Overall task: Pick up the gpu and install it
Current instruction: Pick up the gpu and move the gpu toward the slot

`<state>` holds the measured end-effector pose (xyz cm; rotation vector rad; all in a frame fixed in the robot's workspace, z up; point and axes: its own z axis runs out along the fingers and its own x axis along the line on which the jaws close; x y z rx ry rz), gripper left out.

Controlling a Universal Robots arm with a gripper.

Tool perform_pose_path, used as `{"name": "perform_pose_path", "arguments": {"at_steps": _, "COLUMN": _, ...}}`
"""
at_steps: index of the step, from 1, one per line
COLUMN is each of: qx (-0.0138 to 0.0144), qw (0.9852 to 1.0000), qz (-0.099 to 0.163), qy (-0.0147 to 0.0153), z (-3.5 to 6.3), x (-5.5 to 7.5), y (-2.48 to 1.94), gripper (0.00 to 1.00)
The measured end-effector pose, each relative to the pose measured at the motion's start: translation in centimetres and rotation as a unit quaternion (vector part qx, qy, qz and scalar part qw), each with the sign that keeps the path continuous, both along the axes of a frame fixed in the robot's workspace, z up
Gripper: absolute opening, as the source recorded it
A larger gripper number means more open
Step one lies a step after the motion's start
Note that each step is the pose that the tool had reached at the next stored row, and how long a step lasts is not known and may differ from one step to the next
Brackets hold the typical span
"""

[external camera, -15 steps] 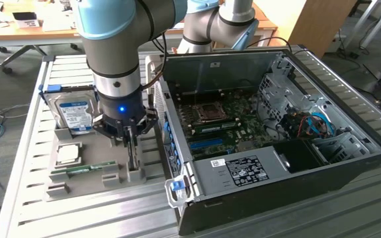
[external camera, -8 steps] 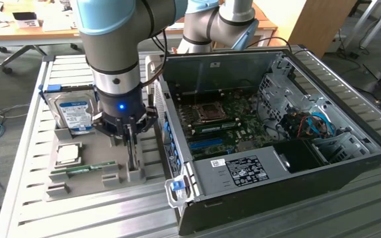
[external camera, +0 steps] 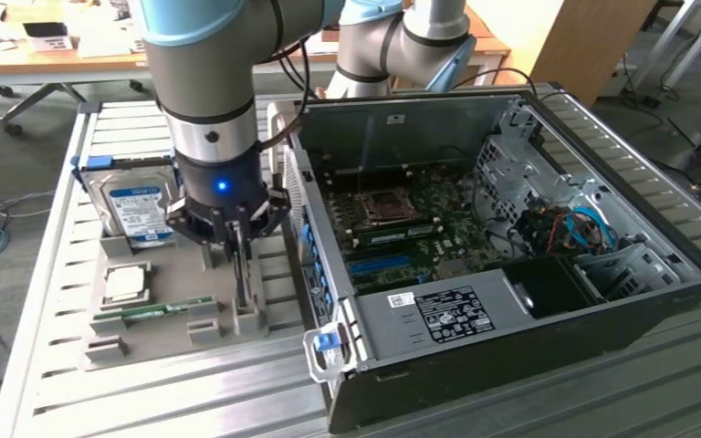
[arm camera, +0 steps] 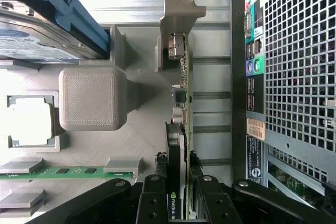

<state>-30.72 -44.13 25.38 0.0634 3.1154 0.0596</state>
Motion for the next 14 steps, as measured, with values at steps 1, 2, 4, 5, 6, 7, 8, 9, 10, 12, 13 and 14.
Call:
{"name": "perform_pose_path", "arguments": {"at_steps": 1, "qx": 0.0001, "qw": 1.0, "qz": 0.0, "qy": 0.0, "z": 0.18, "x": 0.0, "y": 0.0, "gripper": 0.27}}
{"name": "perform_pose_path", "arguments": {"at_steps": 2, "qx": 0.0001, "qw": 1.0, "qz": 0.0, "qy": 0.0, "z": 0.36, "x": 0.0, "y": 0.0, "gripper": 0.27}}
{"name": "perform_pose_path", "arguments": {"at_steps": 4, "qx": 0.0002, "qw": 1.0, "qz": 0.0, "qy": 0.0, "z": 0.66, "x": 0.0, "y": 0.0, "gripper": 0.27}}
{"name": "perform_pose_path", "arguments": {"at_steps": 5, "qx": 0.0001, "qw": 1.0, "qz": 0.0, "qy": 0.0, "z": 0.79, "x": 0.0, "y": 0.0, "gripper": 0.27}}
{"name": "perform_pose_path", "arguments": {"at_steps": 6, "qx": 0.0001, "qw": 1.0, "qz": 0.0, "qy": 0.0, "z": 0.92, "x": 0.0, "y": 0.0, "gripper": 0.27}}
{"name": "perform_pose_path", "arguments": {"at_steps": 7, "qx": 0.0001, "qw": 1.0, "qz": 0.0, "qy": 0.0, "z": 1.04, "x": 0.0, "y": 0.0, "gripper": 0.27}}
{"name": "perform_pose_path", "arguments": {"at_steps": 8, "qx": 0.0002, "qw": 1.0, "qz": 0.0, "qy": 0.0, "z": 1.16, "x": 0.0, "y": 0.0, "gripper": 0.27}}
{"name": "perform_pose_path", "arguments": {"at_steps": 9, "qx": 0.0001, "qw": 1.0, "qz": 0.0, "qy": 0.0, "z": 1.32, "x": 0.0, "y": 0.0, "gripper": 0.27}}
{"name": "perform_pose_path", "arguments": {"at_steps": 10, "qx": 0.0001, "qw": 1.0, "qz": 0.0, "qy": 0.0, "z": 1.48, "x": 0.0, "y": 0.0, "gripper": 0.27}}
{"name": "perform_pose_path", "arguments": {"at_steps": 12, "qx": 0.0002, "qw": 1.0, "qz": 0.0, "qy": 0.0, "z": 1.79, "x": 0.0, "y": 0.0, "gripper": 0.27}}
{"name": "perform_pose_path", "arguments": {"at_steps": 13, "qx": 0.0002, "qw": 1.0, "qz": 0.0, "qy": 0.0, "z": 1.93, "x": 0.0, "y": 0.0, "gripper": 0.27}}
{"name": "perform_pose_path", "arguments": {"at_steps": 14, "qx": 0.0002, "qw": 1.0, "qz": 0.0, "qy": 0.0, "z": 2.06, "x": 0.0, "y": 0.0, "gripper": 0.27}}
